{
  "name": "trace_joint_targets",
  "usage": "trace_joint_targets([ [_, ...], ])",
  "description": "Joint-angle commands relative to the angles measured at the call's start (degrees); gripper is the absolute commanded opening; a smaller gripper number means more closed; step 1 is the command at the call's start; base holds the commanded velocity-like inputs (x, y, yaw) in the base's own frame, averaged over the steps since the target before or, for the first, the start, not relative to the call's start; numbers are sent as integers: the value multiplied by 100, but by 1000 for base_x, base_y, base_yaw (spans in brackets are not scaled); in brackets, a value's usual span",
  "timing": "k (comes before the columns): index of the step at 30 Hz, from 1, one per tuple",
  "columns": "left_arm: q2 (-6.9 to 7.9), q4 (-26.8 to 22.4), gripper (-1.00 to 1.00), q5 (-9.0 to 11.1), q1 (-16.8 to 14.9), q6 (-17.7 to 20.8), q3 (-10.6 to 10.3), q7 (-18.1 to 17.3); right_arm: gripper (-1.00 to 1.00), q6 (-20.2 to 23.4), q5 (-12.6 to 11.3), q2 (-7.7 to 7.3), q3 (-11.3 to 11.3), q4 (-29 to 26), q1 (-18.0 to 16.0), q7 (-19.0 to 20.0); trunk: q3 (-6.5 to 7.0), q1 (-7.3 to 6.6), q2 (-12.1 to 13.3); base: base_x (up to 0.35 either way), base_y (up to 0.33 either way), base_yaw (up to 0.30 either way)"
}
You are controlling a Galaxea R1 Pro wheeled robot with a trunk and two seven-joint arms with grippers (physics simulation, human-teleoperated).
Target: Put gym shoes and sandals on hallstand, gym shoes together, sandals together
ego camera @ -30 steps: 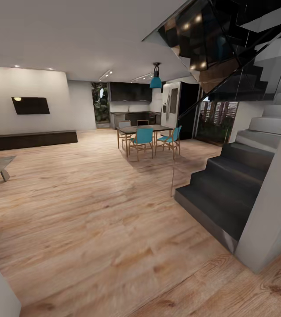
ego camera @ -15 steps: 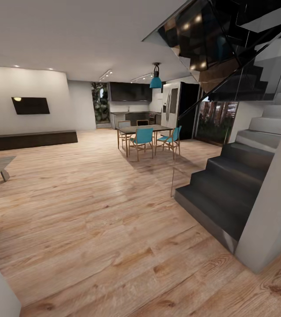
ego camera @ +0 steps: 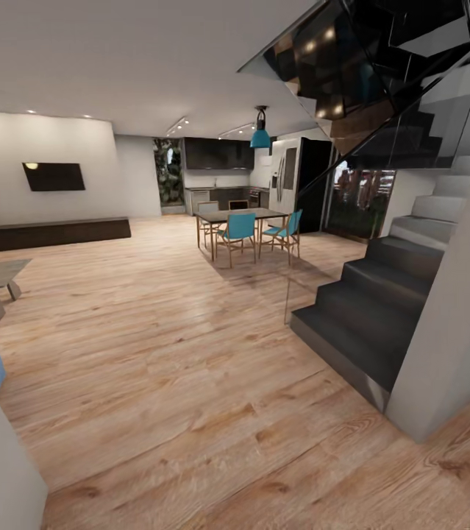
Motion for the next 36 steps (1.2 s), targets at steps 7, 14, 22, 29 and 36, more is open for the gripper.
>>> trace_joint_targets([
  [7, 3, -221, 100, 15, -19, -11, 5, 2, 100, -6, -2, -5, -41, -227, -2, 3, -6, -4, -4, -336, 10, -15],
  [14, -16, -3069, 100, 21, -29, -29, 0, -7, 100, -6, -2, -19, -47, -548, -2, 8, -6, -4, -4, -287, 188, -209],
  [22, -46, -3206, 100, 29, -29, -273, -1, -9, 100, -6, -2, -24, -47, -557, -2, 11, -6, -4, -4, -219, 272, -143],
  [29, -47, -3194, 100, 41, -29, -552, -1, -7, 100, -6, -2, -21, -48, -559, -2, 12, -6, -4, -4, -53, 333, -20],
  [36, -49, -3185, 100, 43, -29, -609, -5, -7, 100, -6, -2, -21, -48, -559, -2, 12, -6, -4, -4, -22, 345, -30],
])
